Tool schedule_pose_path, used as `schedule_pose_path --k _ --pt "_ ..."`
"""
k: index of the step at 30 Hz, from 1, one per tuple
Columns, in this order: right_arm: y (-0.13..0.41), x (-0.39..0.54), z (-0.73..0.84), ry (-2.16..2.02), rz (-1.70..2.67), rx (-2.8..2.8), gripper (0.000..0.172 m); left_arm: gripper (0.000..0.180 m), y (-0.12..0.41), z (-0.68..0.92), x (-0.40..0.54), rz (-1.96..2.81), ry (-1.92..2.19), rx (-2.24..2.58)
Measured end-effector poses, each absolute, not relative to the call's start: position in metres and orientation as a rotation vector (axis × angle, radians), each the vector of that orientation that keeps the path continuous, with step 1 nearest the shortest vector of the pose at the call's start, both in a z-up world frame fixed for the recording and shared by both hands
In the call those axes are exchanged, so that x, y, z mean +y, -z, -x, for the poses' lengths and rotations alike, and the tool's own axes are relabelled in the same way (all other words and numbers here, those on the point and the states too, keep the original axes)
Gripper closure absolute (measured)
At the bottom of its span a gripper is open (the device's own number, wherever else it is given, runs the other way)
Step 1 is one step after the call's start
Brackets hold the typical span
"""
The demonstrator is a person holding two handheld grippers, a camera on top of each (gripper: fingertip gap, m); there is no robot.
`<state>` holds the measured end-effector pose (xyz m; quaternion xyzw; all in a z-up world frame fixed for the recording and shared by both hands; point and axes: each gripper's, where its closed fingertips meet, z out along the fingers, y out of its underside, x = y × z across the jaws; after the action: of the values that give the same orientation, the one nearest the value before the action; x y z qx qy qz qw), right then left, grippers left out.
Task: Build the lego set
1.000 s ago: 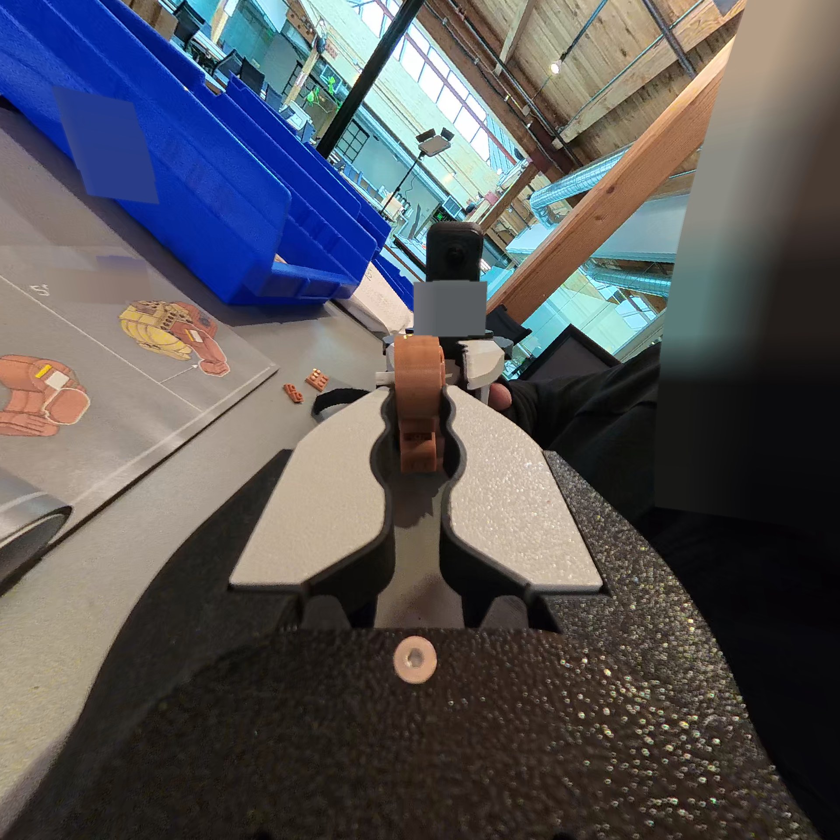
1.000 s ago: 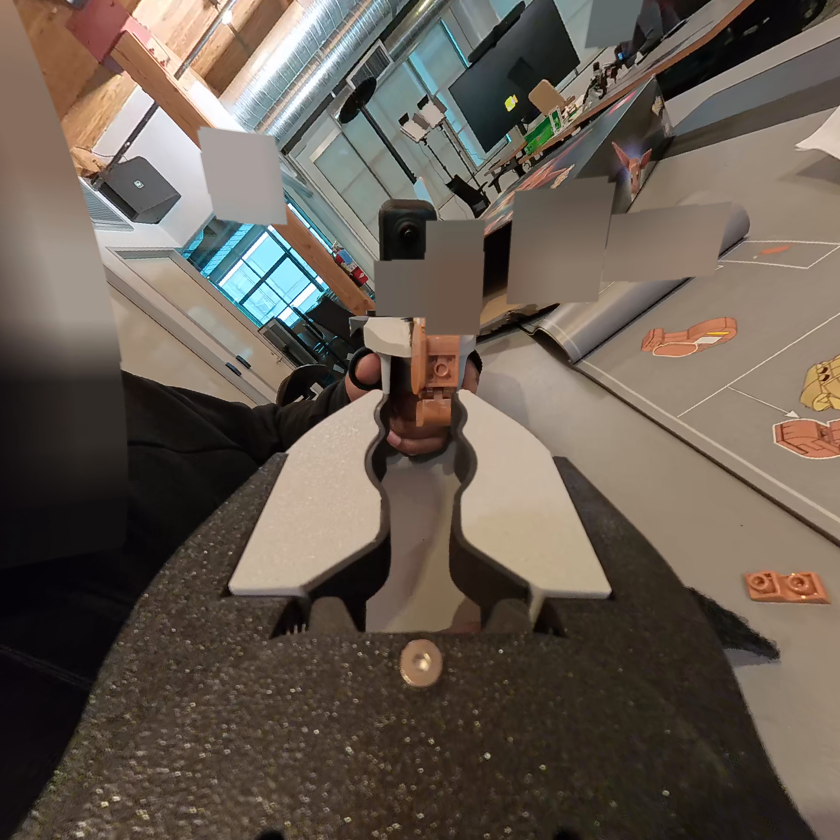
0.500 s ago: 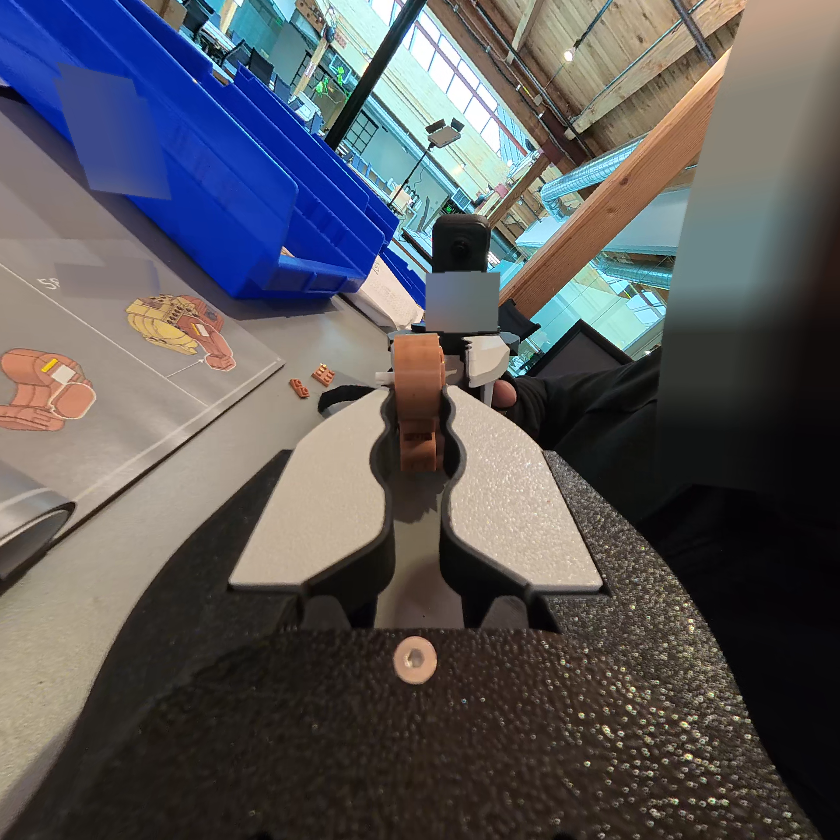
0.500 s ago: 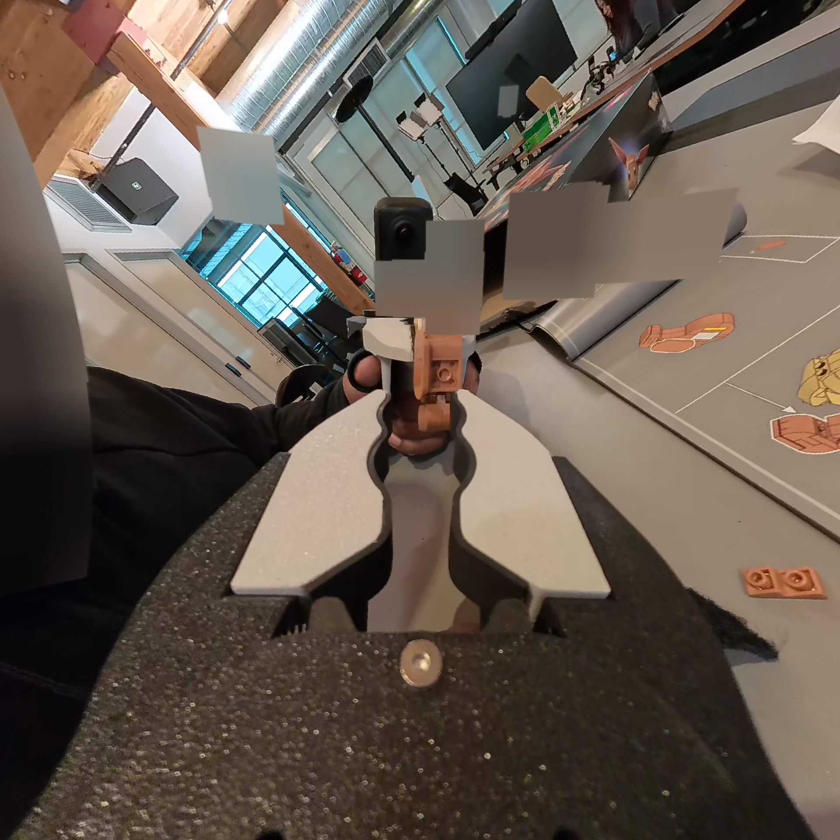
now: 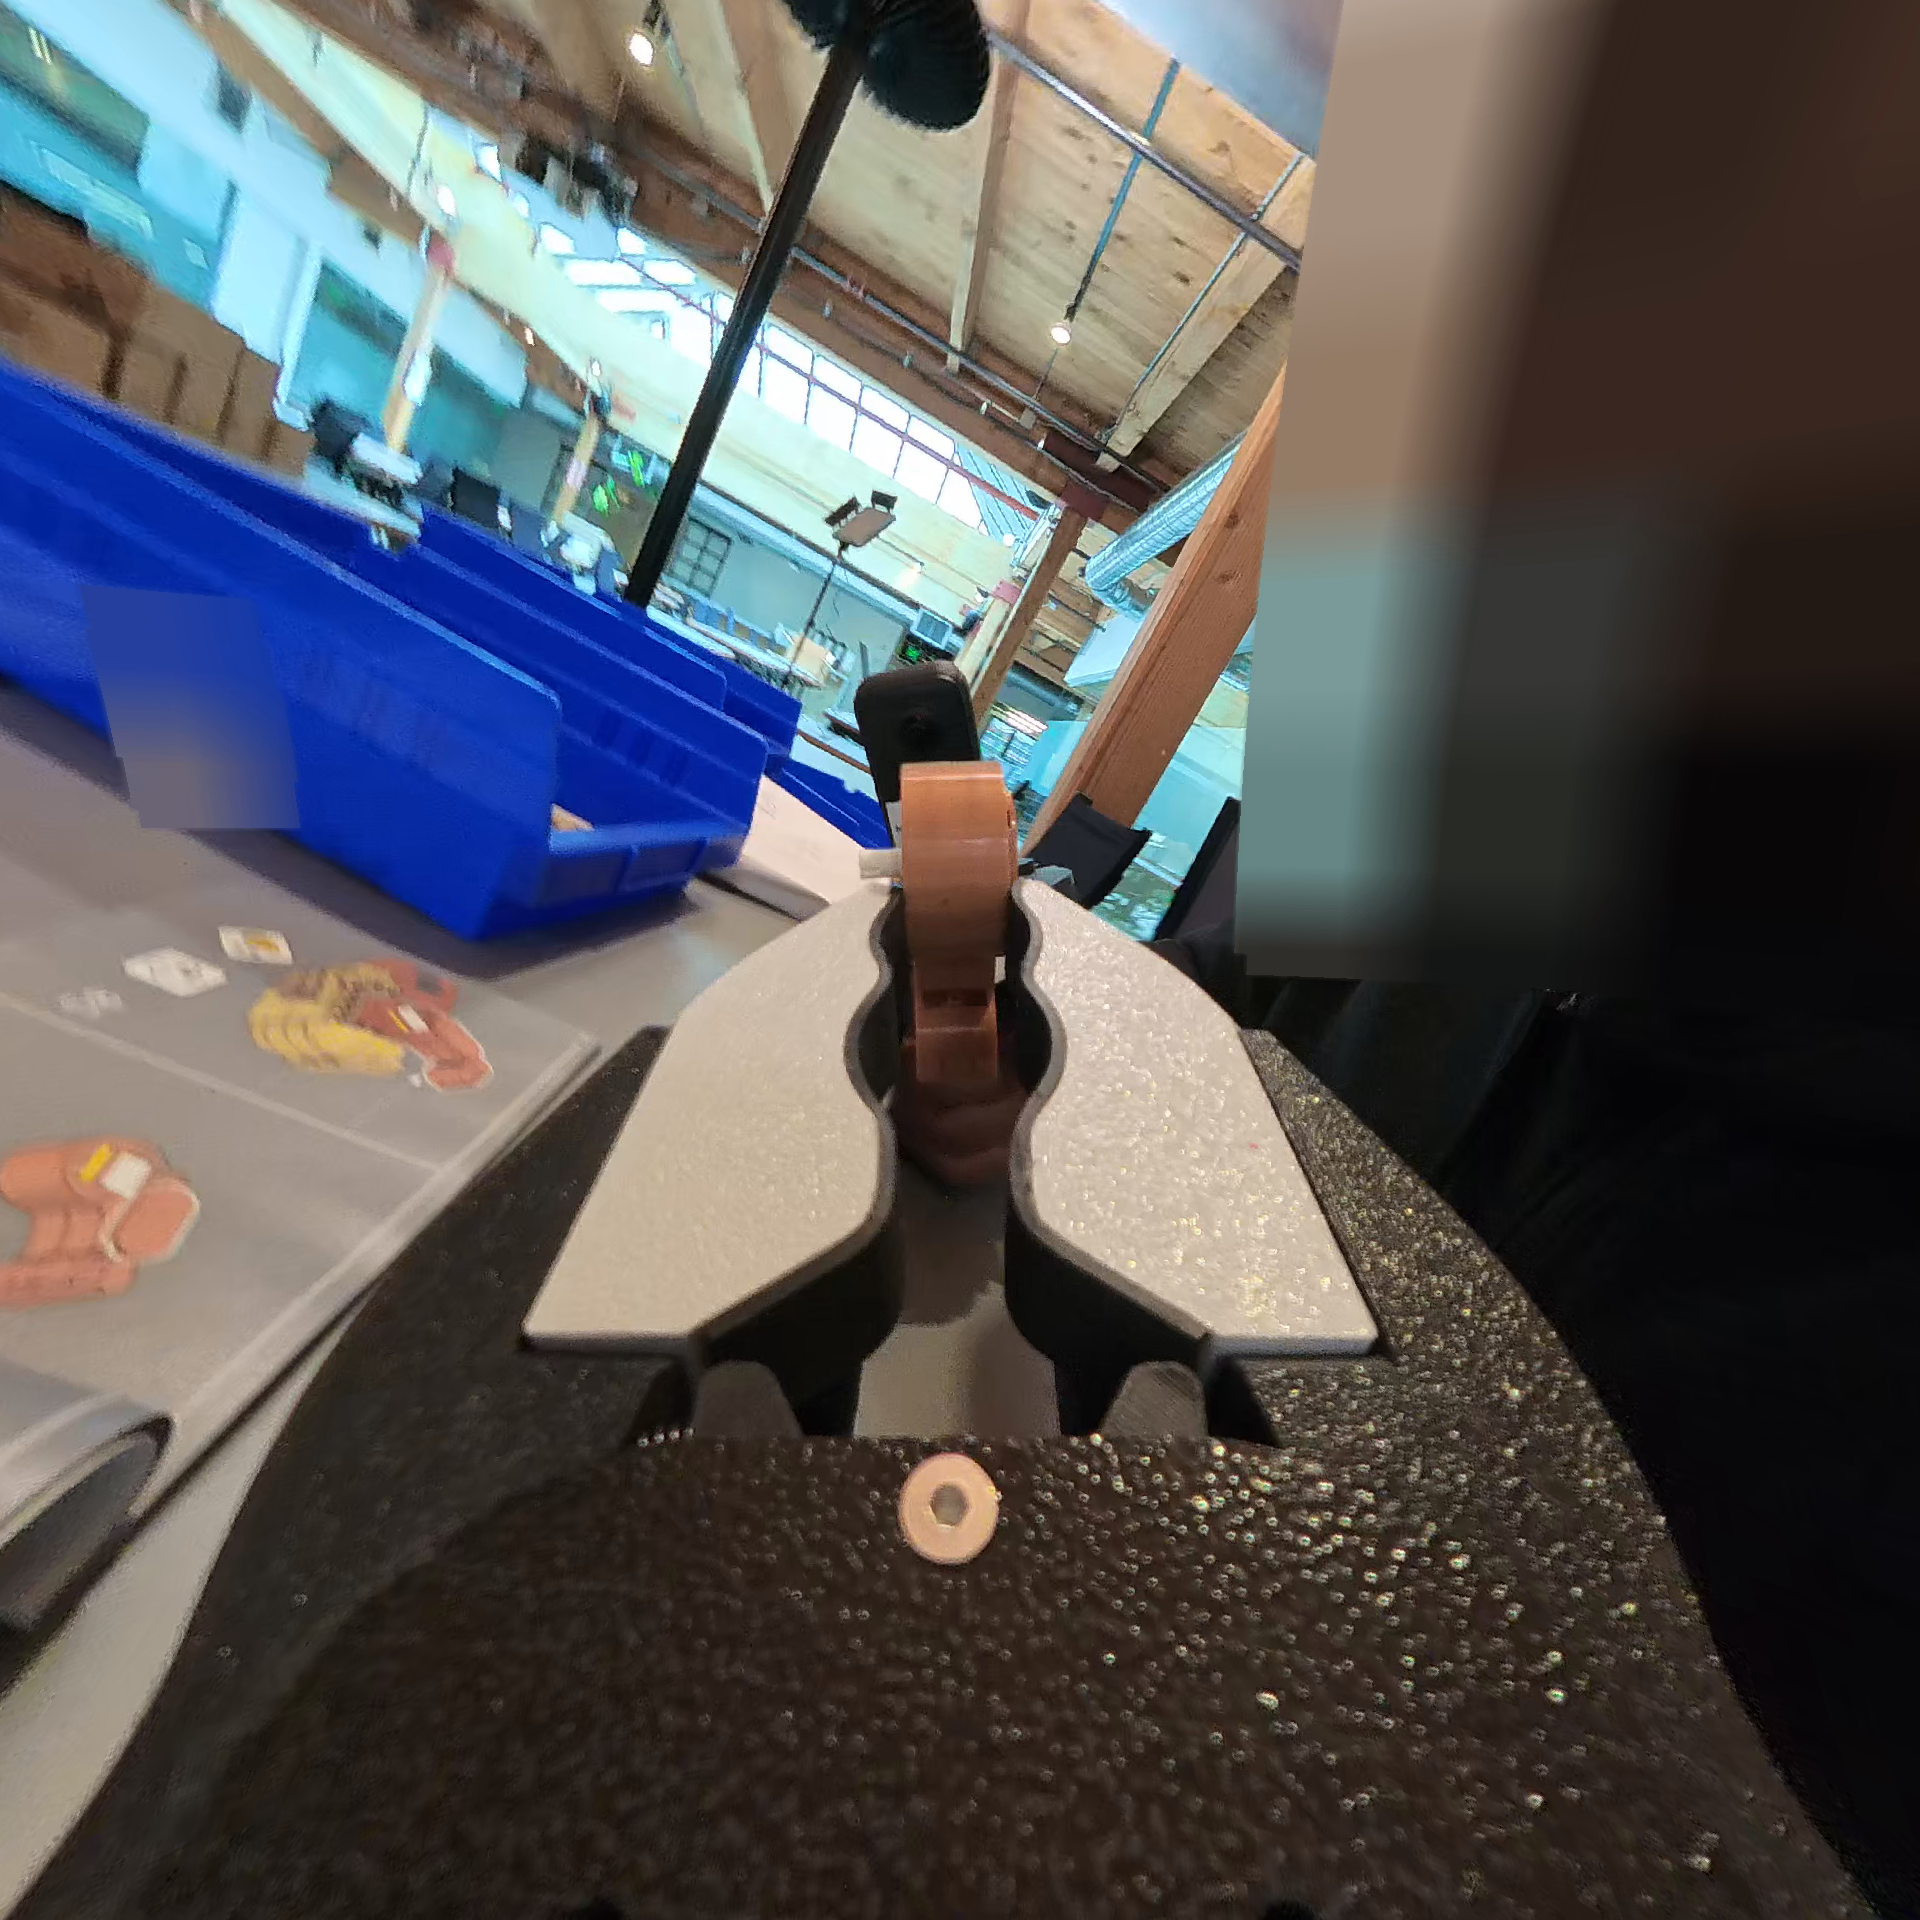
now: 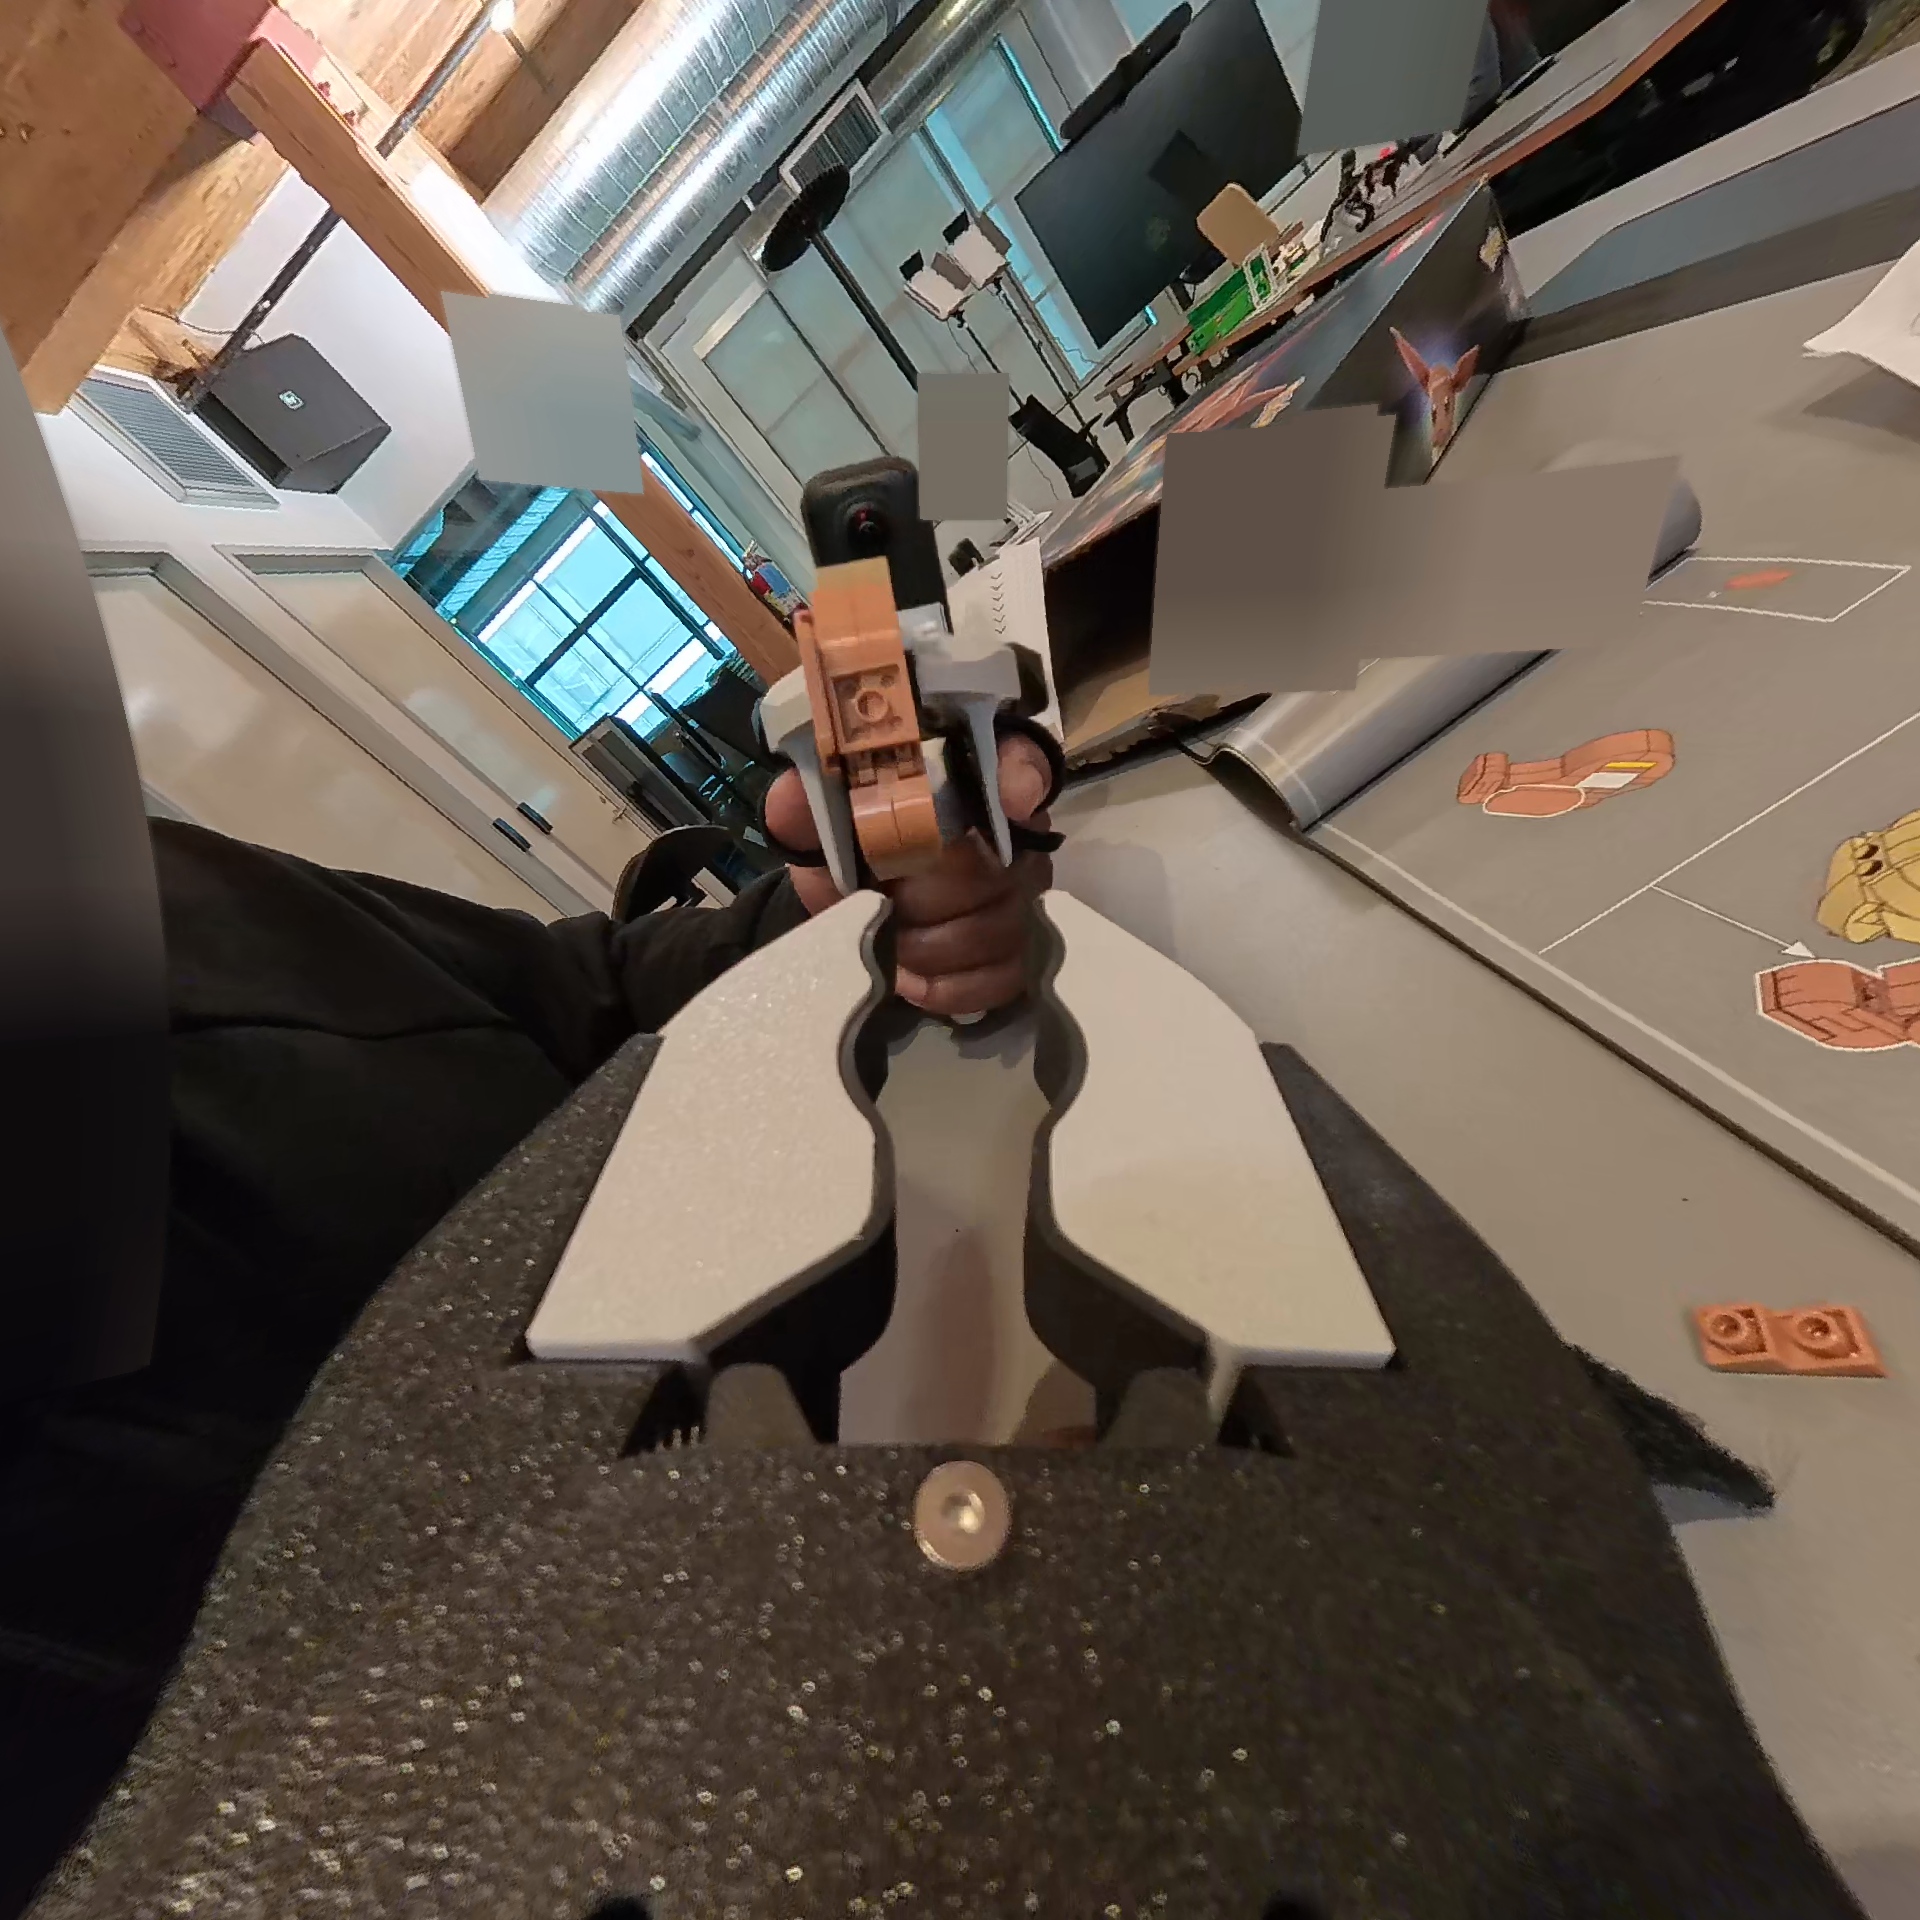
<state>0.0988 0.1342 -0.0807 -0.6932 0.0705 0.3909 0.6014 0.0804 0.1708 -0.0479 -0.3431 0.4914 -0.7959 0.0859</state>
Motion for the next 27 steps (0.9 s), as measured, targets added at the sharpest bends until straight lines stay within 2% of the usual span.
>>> schedule_pose_path --k 27 --pt "0.076 0.128 -0.086 -0.590 1.605 -0.109 0.148 0.164 0.084 -0.084 0.140 0.531 1.373 1.753"
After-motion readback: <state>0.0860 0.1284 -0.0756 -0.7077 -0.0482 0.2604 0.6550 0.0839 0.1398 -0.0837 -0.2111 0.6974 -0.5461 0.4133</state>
